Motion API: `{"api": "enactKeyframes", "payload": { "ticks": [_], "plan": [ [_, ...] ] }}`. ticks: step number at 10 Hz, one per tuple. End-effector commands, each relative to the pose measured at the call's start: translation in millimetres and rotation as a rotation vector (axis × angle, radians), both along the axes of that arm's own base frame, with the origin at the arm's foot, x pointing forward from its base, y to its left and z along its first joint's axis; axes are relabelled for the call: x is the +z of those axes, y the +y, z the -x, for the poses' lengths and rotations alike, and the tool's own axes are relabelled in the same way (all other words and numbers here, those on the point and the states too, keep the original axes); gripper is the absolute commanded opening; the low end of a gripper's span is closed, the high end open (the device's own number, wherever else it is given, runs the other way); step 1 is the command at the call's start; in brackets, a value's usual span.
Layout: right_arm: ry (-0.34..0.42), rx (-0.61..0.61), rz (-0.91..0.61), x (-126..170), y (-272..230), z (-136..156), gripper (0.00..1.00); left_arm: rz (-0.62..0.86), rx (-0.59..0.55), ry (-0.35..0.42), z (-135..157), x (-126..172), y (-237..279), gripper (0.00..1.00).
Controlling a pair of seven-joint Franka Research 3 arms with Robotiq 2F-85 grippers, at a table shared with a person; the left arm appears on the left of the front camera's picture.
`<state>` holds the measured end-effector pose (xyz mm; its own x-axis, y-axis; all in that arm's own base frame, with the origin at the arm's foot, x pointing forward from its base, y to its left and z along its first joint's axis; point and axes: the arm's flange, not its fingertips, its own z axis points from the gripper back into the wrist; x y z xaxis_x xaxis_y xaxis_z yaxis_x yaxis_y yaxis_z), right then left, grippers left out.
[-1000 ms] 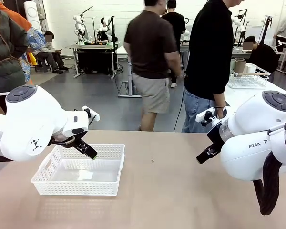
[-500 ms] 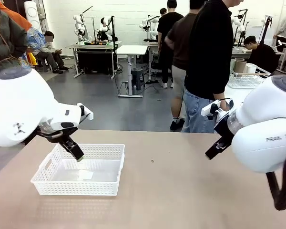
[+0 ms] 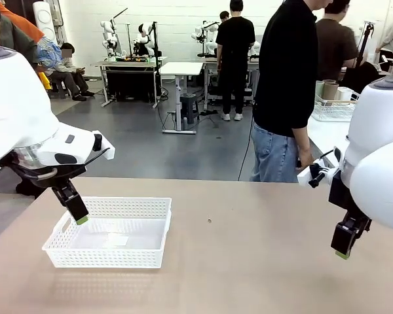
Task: Clean and organize the cups into the basket.
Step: Pick up the Organizing basket and move it to the center of the table, then pick up the Reusable plastic cup from the right side of the table and place it inside the Organizing basket.
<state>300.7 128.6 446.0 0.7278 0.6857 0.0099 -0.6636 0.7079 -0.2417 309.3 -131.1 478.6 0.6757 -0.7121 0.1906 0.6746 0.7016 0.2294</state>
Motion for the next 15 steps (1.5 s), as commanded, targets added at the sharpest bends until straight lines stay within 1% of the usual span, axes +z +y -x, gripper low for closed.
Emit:
{"api": "enactKeyframes", "payload": {
  "ticks": [1,4,5,6,7,8,9,10,11,12,13,14,15],
  "plan": [
    [0.001,-0.006,-0.011,-10.3,-0.7,-10.8,1.0,0.038,0.005,-0.026,-10.9,-2.1,2.1,1.0],
    [0.001,-0.006,-0.011,-10.3,-0.7,-10.8,1.0,0.038,0.005,-0.026,-10.9,-2.1,2.1,1.0],
    [0.008,-0.003,-0.007,-3.5,-1.3,-3.0,1.0,0.038,0.005,-0.026,-10.9,-2.1,2.1,1.0],
    [0.048,0.019,-0.206,2.0,-15.2,-9.4,1.0,0.023,0.008,-0.017,-6.5,0.4,3.1,1.0],
    [0.079,0.012,-0.453,8.7,-39.3,-14.1,1.0,0.282,0.059,0.096,-20.6,7.1,27.7,1.0],
    [0.061,-0.065,-0.605,10.9,-79.0,-21.6,1.0,0.535,0.094,0.179,-23.5,4.1,53.3,1.0],
    [0.112,-0.107,-0.789,7.4,-110.9,-30.0,1.0,0.659,0.128,0.207,-24.9,0.3,75.2,1.0],
    [0.128,-0.147,-0.885,3.2,-128.5,-37.2,1.0,0.747,0.126,0.27,-30.8,0.0,96.1,1.0],
    [0.167,-0.164,-1.014,-3.4,-147.4,-45.6,1.0,0.845,0.136,0.297,-32.6,0.6,115.2,1.0],
    [0.215,-0.176,-1.139,-11.4,-166.3,-54.1,1.0,0.996,0.1,0.33,-32.5,3.6,136.1,1.0],
    [0.238,-0.186,-1.245,-15.9,-184.5,-59.0,1.0,1.072,0.135,0.315,-33.4,5.4,158.5,1.0],
    [0.224,-0.195,-1.334,-16.6,-206.9,-58.5,1.0,1.122,0.183,0.291,-30.6,3.3,180.5,1.0],
    [0.191,-0.207,-1.431,-15.7,-230.7,-54.7,1.0,1.152,0.24,0.268,-29.5,0.1,204.4,1.0]
  ]
}}
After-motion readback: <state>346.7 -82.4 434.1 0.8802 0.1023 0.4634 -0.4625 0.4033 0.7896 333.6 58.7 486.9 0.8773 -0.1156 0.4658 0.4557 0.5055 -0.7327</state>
